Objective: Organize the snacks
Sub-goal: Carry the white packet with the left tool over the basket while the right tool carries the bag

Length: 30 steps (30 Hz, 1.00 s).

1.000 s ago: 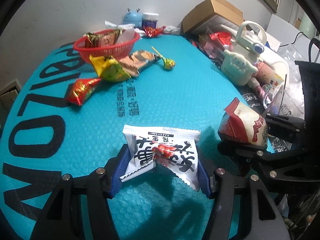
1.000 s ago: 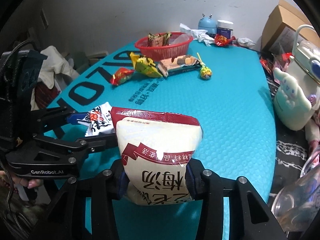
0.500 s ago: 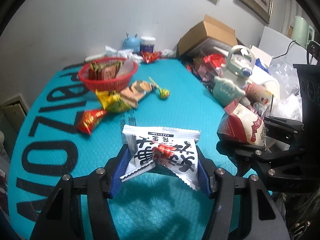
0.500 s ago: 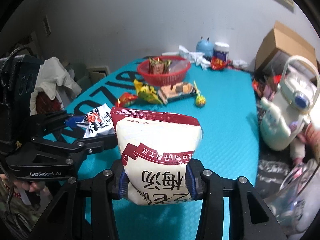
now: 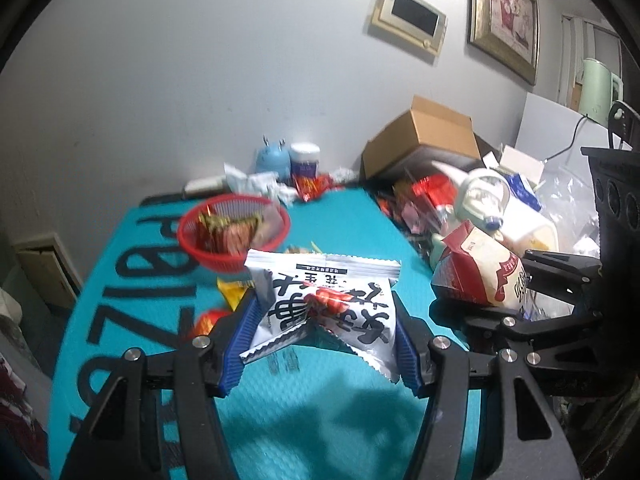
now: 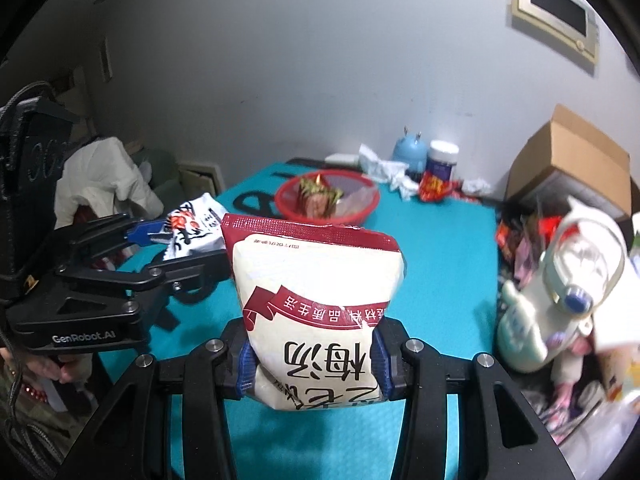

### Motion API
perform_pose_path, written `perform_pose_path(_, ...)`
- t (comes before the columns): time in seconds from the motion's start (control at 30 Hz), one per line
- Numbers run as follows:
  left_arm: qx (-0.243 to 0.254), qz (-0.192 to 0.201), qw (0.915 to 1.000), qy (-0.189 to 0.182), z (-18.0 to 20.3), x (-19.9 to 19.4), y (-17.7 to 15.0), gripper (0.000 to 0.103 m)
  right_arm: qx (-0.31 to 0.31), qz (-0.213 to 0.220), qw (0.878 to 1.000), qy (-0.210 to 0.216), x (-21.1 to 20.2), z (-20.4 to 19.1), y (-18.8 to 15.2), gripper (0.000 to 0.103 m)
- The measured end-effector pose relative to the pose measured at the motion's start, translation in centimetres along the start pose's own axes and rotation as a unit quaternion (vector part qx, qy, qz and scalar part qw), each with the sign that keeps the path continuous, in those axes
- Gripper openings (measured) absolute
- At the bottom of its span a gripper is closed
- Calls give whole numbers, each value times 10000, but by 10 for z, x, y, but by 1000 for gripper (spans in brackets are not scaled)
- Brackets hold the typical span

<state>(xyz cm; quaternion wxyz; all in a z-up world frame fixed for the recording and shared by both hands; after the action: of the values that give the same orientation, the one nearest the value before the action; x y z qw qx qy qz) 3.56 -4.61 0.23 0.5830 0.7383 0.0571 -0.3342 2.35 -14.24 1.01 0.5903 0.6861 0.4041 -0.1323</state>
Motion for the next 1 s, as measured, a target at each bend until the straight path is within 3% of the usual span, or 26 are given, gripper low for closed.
perform_pose_path(0.33, -26, 458, 9989, 2, -29, 8, 47, 60, -72, 333, 9994, -43, 15, -1, 47, 45)
perform_pose_path(0.57, -40, 718, 9973, 167, -53, 16, 75, 60, -86, 541, 9984, -154, 30, -2, 82, 45)
perform_pose_path(1.0, -268, 1050, 9926, 552, -116, 38, 108, 60, 93, 688, 9976, 54, 73, -9, 139, 45)
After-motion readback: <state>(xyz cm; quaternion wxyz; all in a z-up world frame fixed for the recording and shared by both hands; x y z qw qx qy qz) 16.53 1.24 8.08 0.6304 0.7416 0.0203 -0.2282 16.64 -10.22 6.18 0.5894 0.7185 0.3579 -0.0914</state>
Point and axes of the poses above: each gripper's, at about its wrist camera, not at the fingertips, and x roughly the way its jaws point, z to its right, y to its top, the point moved 4 cm from there along x, roughly the way its jaws point, and after that the axes turned 13 degrees about x, right-handed, at the moved point
